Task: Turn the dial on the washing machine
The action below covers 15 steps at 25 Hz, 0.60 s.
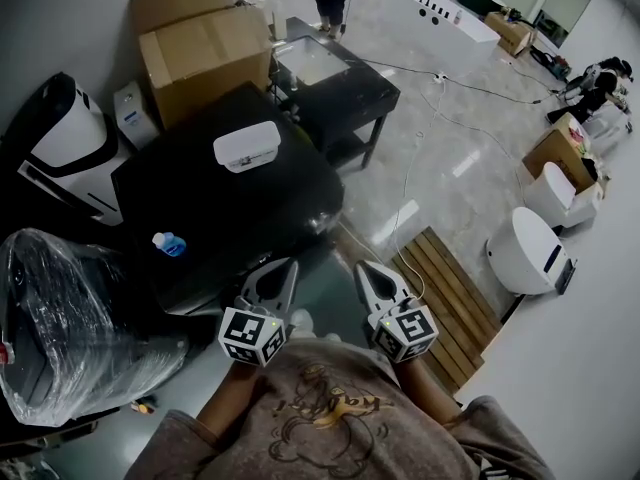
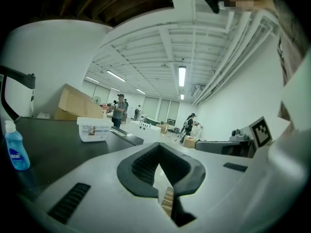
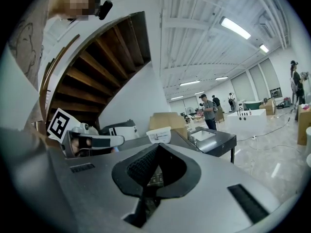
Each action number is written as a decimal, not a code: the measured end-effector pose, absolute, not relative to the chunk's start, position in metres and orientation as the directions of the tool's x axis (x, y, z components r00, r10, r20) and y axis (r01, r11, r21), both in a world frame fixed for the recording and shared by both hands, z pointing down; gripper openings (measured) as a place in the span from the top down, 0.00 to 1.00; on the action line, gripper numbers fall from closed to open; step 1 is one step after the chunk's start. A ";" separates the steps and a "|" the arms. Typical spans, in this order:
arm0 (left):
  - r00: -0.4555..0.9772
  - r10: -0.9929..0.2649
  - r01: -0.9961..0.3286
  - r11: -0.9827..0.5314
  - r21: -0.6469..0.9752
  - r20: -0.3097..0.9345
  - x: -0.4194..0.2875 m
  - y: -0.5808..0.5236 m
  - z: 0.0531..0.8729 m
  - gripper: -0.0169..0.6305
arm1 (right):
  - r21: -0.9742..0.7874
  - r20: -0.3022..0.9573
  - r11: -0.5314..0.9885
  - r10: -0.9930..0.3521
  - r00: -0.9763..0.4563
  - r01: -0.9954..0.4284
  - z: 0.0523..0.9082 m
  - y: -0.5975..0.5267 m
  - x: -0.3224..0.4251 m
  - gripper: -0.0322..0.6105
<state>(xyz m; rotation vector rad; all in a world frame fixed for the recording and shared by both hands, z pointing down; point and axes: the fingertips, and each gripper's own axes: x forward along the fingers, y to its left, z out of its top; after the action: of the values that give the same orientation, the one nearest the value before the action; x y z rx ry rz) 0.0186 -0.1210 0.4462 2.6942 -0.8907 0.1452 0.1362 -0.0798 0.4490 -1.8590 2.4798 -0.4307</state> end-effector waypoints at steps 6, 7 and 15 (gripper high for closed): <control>0.793 -0.577 -0.609 -0.755 0.244 0.195 0.015 -0.120 0.450 0.98 | -0.209 0.167 0.247 -0.944 -0.284 -0.946 0.458 -0.075 0.139 0.95; 0.792 -0.579 -0.611 -0.753 0.243 0.194 0.015 -0.120 0.450 0.98 | -0.209 0.169 0.247 -0.944 -0.284 -0.946 0.459 -0.074 0.139 0.95; 0.783 -0.593 -0.623 -0.743 0.247 0.189 0.012 -0.120 0.447 0.98 | -0.203 0.170 0.245 -0.945 -0.280 -0.948 0.462 -0.074 0.144 0.95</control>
<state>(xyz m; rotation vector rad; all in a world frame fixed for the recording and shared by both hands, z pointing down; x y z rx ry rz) 0.0123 -0.1200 0.4467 2.6787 -0.9371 0.1407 0.1439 -0.0743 0.4617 -1.8917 2.4881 -0.4212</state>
